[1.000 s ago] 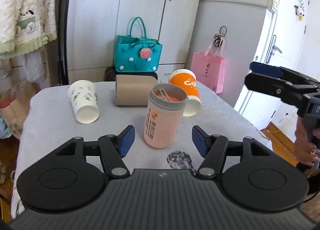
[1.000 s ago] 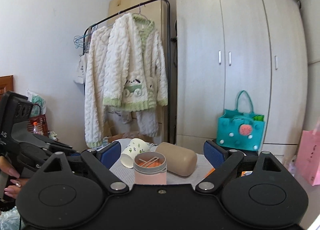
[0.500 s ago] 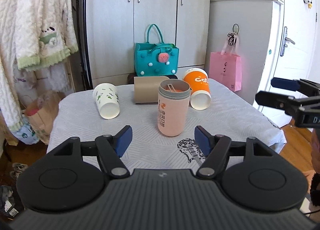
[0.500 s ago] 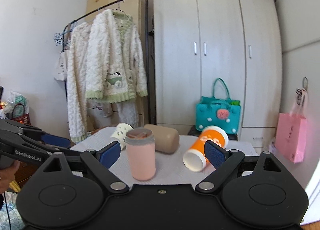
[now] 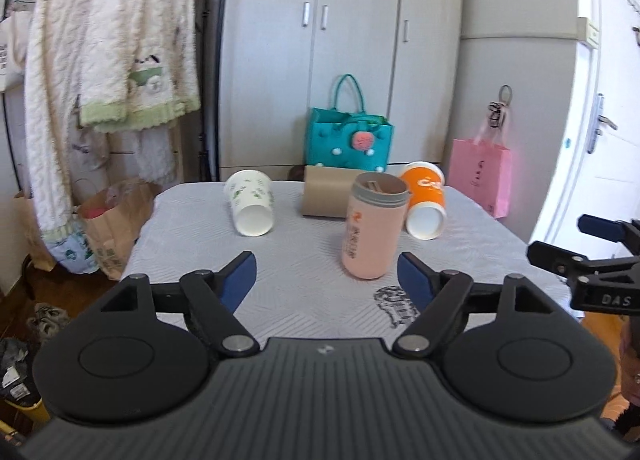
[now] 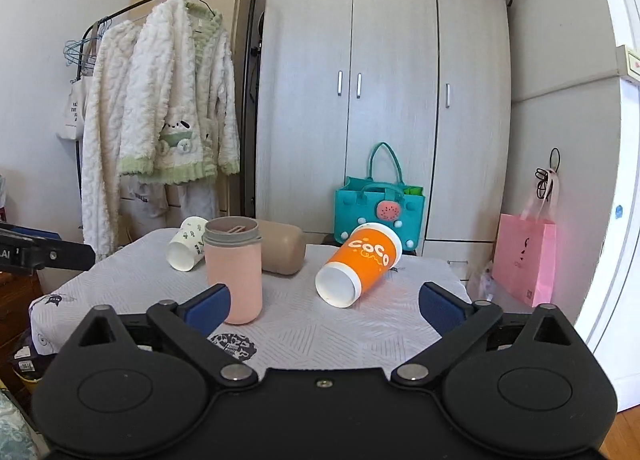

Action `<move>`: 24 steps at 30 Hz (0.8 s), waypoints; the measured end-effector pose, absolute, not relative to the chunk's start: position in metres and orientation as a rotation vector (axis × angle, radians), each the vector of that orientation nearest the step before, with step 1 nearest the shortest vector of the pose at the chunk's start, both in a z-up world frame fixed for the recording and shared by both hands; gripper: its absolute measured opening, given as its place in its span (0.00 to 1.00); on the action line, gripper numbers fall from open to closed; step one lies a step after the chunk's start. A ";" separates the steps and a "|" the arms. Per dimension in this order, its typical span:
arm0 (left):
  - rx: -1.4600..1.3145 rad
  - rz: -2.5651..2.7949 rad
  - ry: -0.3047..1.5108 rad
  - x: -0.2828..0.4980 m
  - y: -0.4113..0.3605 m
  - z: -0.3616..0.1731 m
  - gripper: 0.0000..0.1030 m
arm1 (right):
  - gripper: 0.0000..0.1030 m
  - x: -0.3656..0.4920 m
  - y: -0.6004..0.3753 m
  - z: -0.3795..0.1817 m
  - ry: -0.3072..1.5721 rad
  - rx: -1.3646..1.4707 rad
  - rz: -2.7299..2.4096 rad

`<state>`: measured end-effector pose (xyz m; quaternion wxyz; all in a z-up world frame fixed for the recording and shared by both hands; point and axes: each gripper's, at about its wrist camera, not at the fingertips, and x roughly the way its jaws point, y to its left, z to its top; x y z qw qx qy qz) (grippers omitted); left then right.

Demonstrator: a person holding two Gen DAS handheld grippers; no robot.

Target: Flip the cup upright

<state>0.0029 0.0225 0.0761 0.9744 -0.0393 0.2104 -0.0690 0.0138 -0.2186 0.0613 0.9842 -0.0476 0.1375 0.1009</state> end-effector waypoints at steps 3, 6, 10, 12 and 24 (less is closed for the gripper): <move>-0.085 -0.116 0.418 0.001 0.028 0.073 0.77 | 1.00 0.012 -0.218 0.057 0.289 -0.098 0.199; -0.090 -0.092 0.418 0.002 0.031 0.071 0.79 | 1.00 0.013 -0.215 0.053 0.305 -0.106 0.190; -0.085 -0.070 0.419 0.004 0.031 0.067 0.90 | 1.00 0.018 -0.204 0.047 0.352 -0.162 0.150; -0.086 -0.049 0.405 0.002 0.030 0.065 0.94 | 1.00 0.019 -0.201 0.043 0.349 -0.178 0.111; -0.076 -0.004 0.434 0.005 0.020 0.051 1.00 | 1.00 0.024 -0.207 0.036 0.399 -0.107 0.064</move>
